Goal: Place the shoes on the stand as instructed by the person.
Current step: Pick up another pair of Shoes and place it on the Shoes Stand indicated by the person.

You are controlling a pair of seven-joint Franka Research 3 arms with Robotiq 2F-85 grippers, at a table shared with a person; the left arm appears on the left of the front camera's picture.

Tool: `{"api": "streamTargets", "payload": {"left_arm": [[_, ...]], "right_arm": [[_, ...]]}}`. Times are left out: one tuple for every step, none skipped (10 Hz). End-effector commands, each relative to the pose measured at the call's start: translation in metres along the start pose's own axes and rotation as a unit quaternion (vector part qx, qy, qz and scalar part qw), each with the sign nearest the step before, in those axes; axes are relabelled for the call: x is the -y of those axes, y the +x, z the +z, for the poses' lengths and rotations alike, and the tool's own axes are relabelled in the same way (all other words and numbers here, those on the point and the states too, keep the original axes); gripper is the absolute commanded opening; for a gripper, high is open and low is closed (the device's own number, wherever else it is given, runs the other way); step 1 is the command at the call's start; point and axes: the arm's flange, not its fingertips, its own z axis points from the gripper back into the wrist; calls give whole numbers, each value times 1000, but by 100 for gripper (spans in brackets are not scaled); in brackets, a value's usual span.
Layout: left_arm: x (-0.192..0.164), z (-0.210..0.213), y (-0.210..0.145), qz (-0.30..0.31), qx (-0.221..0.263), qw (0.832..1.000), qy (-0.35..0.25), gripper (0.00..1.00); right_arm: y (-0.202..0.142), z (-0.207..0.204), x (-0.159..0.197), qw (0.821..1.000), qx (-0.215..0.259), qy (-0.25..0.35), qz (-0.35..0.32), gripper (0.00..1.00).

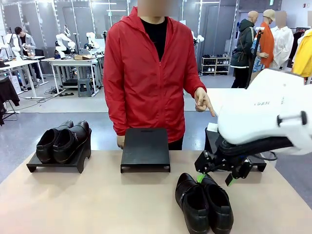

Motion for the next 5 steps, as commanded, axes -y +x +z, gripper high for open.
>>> {"api": "streamTargets", "payload": {"left_arm": [[0, 0, -2, -12, 3, 1000, -10, 100], [0, 0, -2, -12, 3, 1000, -10, 100], [0, 0, -2, -12, 3, 1000, -10, 100], [0, 0, -2, -12, 3, 1000, -10, 100], [0, 0, -2, -12, 3, 1000, -10, 100]], "right_arm": [[2, -30, -8, 999, 9, -26, -22, 100], [3, -40, -10, 999, 13, -38, -23, 100], [3, -49, -11, 999, 8, -40, -24, 100], [3, -59, -11, 999, 4, -47, -24, 100], [2, -66, -12, 998, 0, -54, -22, 100]]}}
